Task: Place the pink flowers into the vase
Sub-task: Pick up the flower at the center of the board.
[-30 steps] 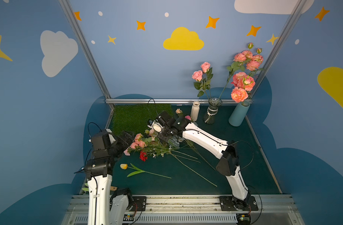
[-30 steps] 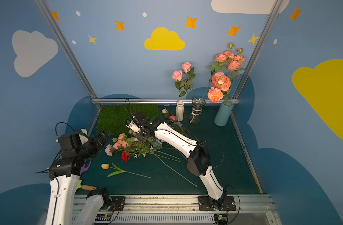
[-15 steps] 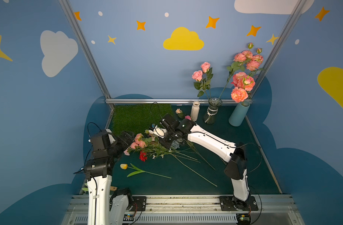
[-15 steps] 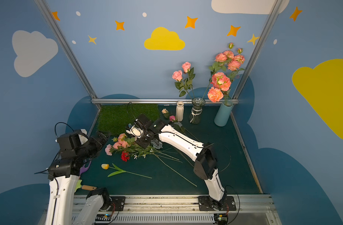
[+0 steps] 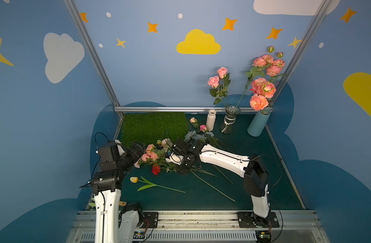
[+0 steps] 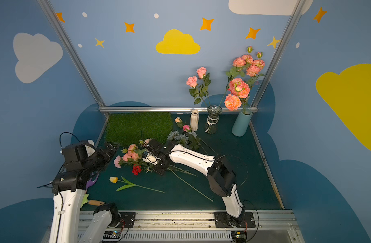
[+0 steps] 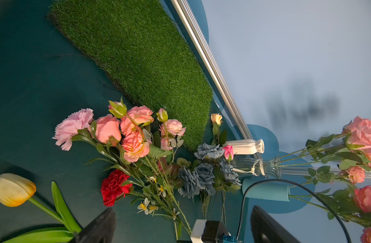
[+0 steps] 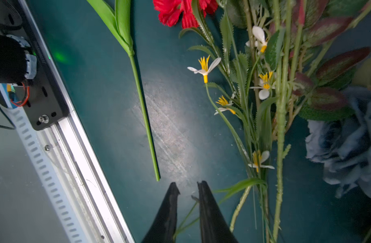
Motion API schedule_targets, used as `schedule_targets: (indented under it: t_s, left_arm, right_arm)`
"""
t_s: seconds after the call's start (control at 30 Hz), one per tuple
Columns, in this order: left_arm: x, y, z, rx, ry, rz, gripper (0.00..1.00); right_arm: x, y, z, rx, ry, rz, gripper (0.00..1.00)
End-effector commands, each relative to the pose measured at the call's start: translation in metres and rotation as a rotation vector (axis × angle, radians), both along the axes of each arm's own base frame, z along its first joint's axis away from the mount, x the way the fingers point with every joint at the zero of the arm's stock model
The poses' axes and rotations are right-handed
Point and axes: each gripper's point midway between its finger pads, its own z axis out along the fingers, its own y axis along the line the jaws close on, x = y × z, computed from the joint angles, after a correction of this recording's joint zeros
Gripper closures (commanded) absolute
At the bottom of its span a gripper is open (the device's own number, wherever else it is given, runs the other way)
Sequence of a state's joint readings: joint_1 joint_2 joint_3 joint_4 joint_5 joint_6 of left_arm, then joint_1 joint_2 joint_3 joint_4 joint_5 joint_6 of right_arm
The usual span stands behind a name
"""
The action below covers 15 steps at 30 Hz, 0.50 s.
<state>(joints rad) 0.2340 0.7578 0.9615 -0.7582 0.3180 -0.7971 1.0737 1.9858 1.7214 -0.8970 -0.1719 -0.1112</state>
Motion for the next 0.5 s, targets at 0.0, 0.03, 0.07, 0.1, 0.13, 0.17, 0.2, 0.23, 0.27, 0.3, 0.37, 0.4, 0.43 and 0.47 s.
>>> schedule_targets:
  t_s: [0.0,0.03,0.07,0.1,0.13,0.17,0.2,0.23,0.27,0.3,0.37,0.4,0.43,0.47]
  left_arm:
    - [-0.002,0.001,0.006,0.013,-0.014,0.003,0.00]
    - [-0.002,0.002,0.007,0.018,-0.014,0.004,0.00]
    - [-0.002,0.002,0.007,0.024,-0.015,0.005,0.00]
    - [-0.002,0.003,0.007,0.031,-0.015,0.007,0.00]
    - [-0.002,0.004,0.008,0.038,-0.015,0.009,0.00]
    - [-0.002,0.005,0.009,0.044,-0.015,0.011,0.00]
    - [-0.002,0.006,0.010,0.050,-0.016,0.014,0.00]
    - [-0.002,0.007,0.011,0.053,-0.017,0.016,0.00]
    - [-0.002,0.007,0.012,0.056,-0.017,0.016,0.00]
    - [-0.002,0.007,0.012,0.058,-0.019,0.017,0.00]
    - [-0.002,0.008,0.013,0.062,-0.018,0.019,0.00]
    - [-0.003,0.009,0.012,0.067,-0.015,0.021,0.00]
    - [-0.003,0.009,0.012,0.070,-0.014,0.022,0.00]
    - [-0.003,0.010,0.011,0.073,-0.011,0.024,0.00]
  right_arm:
    - [0.004,0.001,0.036,0.071,-0.050,-0.014,0.73]
    - [0.007,0.005,0.041,0.086,-0.065,-0.015,0.72]
    - [0.009,0.009,0.043,0.098,-0.074,-0.014,0.72]
    - [0.013,0.014,0.044,0.106,-0.090,-0.017,0.71]
    - [0.020,0.020,0.045,0.108,-0.119,-0.026,0.71]
    - [0.026,0.025,0.046,0.115,-0.139,-0.034,0.71]
    - [0.031,0.032,0.048,0.127,-0.153,-0.031,0.71]
    - [0.035,0.039,0.049,0.136,-0.165,-0.023,0.71]
    - [0.040,0.045,0.048,0.138,-0.176,-0.021,0.71]
    - [0.042,0.052,0.047,0.143,-0.179,-0.007,0.71]
    - [0.046,0.063,0.044,0.140,-0.182,0.015,0.71]
    - [0.049,0.069,0.040,0.136,-0.178,0.025,0.71]
    - [0.049,0.074,0.034,0.129,-0.175,0.038,0.71]
    - [0.051,0.078,0.030,0.122,-0.173,0.046,0.71]
